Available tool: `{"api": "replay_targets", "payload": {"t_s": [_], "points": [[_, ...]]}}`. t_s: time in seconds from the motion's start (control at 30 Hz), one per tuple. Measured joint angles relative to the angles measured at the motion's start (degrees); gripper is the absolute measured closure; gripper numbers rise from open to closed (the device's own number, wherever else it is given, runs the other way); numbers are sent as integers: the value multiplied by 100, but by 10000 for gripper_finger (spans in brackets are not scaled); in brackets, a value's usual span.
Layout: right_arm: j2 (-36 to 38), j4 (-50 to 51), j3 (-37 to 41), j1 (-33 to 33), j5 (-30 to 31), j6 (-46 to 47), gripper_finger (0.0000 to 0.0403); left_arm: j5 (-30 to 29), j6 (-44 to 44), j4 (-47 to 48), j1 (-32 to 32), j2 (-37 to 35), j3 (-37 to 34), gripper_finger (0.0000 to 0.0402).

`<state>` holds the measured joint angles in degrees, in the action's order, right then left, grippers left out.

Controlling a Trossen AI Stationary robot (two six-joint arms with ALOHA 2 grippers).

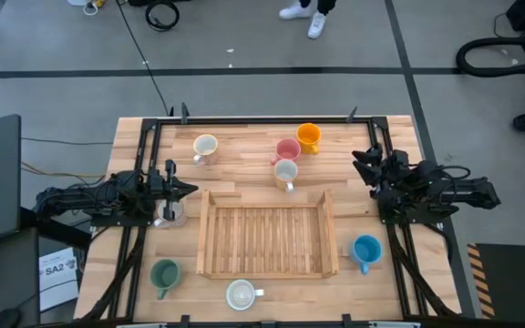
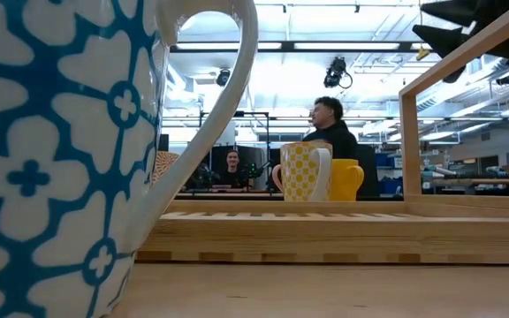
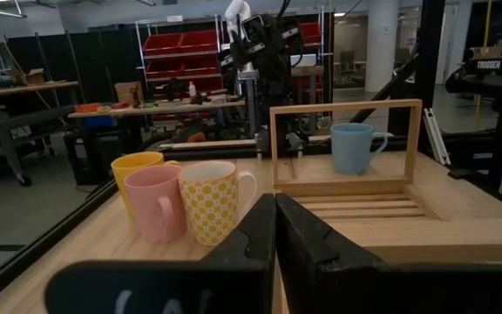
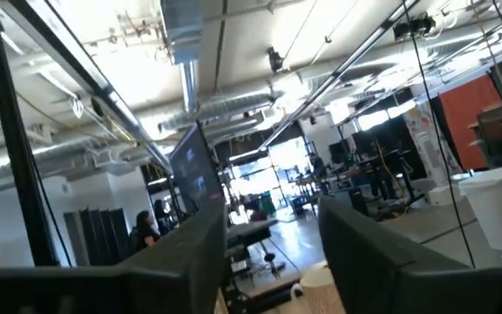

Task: Place coffee mugs
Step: Put the yellow mug on the shelf

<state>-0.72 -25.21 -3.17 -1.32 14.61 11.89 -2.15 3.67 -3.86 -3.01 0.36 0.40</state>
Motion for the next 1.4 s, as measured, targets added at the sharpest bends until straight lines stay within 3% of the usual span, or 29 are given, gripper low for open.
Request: {"api": "replay_targets", "payload": {"t_s": [0.17, 0.37, 0.57, 0.8, 1.0, 1.4], "points": [[-2, 355, -225, 0, 483, -1, 180, -1, 1, 2, -1, 0, 0, 388], [-339, 787, -494, 0, 1277, -3, 175, -1, 1, 2, 0, 0, 0, 388], [-1129, 1001, -852, -22, 2000, -36, 176, -2, 1, 2, -1, 0, 0, 388], [-2185, 1786, -1585, -441, 2336, 182, 176, -3, 1, 2, -1, 0, 0, 388], [-2935, 2764, -2232, -1077, 2156, 653, 176, -3, -1, 2, -2, 0, 0, 388], [-4192, 2979, -2607, -2301, 513, 1119, 176, -3, -1, 2, 0, 0, 0, 388]]}}
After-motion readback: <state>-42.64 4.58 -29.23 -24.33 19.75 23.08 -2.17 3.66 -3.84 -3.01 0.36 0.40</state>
